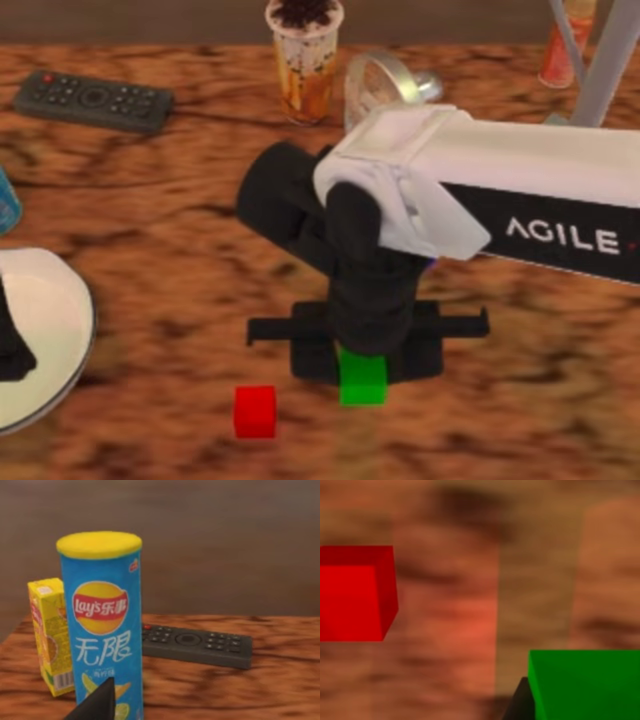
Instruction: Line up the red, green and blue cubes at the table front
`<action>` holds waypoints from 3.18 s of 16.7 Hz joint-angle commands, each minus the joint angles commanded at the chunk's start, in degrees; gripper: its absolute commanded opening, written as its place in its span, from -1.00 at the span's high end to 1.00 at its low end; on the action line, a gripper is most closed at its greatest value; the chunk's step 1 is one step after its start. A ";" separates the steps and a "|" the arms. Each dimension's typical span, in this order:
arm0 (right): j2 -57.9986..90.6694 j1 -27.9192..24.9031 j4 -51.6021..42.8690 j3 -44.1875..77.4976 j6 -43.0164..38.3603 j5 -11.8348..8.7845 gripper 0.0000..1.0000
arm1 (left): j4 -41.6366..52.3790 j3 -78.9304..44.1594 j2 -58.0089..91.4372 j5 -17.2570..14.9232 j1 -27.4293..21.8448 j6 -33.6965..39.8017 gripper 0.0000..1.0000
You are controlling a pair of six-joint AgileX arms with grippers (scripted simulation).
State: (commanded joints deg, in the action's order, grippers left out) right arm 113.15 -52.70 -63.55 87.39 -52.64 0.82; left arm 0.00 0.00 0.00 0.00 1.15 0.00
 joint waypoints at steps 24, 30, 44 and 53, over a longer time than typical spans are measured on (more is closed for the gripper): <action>5.06 -0.21 14.39 -9.32 -0.28 0.04 -0.06 | 0.00 0.00 0.00 0.00 0.00 0.00 -1.00; 5.06 -0.21 14.39 -9.32 -0.28 0.04 -0.96 | 0.00 0.00 0.00 0.00 0.00 0.00 -1.00; 2.85 -0.38 7.60 -4.92 -0.51 0.03 -1.00 | 0.00 0.00 0.00 0.00 0.00 0.00 -1.00; 0.09 -0.39 0.16 -0.24 -0.15 0.00 -1.00 | 0.00 0.00 0.00 0.00 0.00 0.00 -1.00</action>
State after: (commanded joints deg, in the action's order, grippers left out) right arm 113.23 -53.09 -63.39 87.15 -52.79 0.82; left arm 0.00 0.00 0.00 0.00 1.15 0.00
